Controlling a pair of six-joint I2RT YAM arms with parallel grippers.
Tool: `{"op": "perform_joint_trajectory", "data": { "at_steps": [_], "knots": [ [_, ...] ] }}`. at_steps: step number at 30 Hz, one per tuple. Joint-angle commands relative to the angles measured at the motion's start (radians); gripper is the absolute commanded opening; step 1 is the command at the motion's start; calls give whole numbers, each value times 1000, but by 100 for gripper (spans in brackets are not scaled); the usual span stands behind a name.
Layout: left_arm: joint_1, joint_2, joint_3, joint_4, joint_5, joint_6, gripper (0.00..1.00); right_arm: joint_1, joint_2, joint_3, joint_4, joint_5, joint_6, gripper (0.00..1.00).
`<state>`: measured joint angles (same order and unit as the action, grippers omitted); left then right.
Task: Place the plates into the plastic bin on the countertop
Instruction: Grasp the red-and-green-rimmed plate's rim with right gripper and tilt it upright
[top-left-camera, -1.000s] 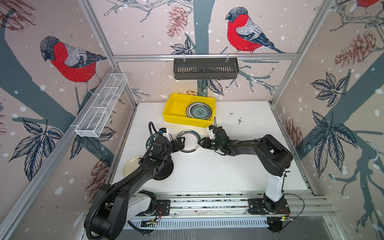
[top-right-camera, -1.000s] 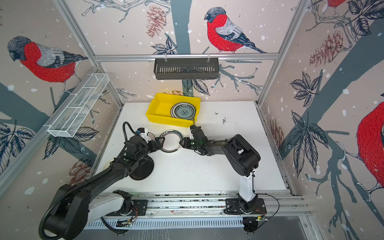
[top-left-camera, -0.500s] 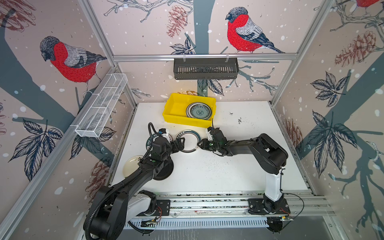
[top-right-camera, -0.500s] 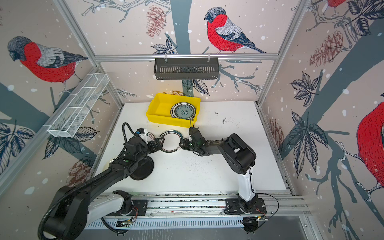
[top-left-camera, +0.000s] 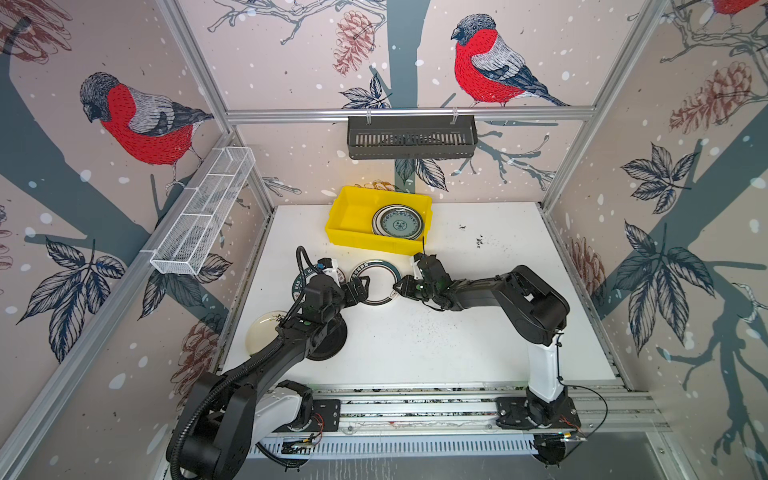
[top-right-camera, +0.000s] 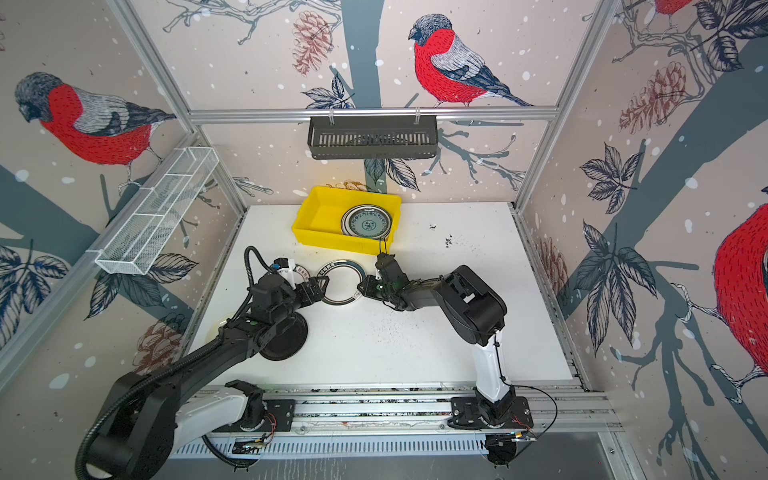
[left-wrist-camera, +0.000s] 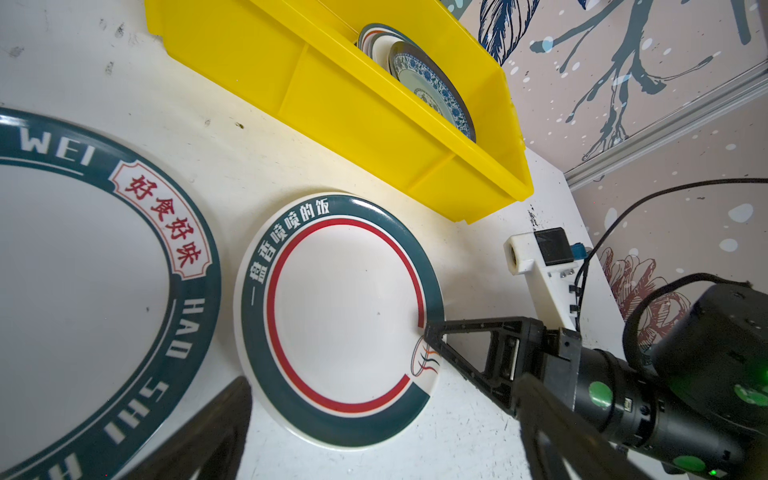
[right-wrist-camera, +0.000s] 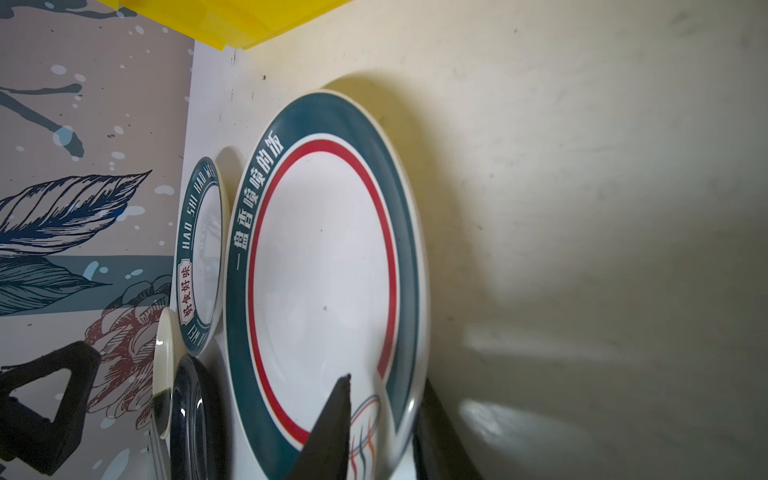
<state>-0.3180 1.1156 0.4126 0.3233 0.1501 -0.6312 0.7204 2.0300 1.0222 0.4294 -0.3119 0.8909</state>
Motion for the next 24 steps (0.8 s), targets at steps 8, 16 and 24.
{"op": "perform_joint_trajectory", "data": {
  "at_steps": [8,16,24],
  "knots": [
    [1,-7,-1,11,-3,-15,98,-22,-36,-47,-9,42,49,11],
    [2,12,3,18,25,-25,98,-35,-108,-90,-7,76,55,5],
    [2,4,2,26,34,-38,98,-38,-208,-112,-47,80,25,2]
  ]
}}
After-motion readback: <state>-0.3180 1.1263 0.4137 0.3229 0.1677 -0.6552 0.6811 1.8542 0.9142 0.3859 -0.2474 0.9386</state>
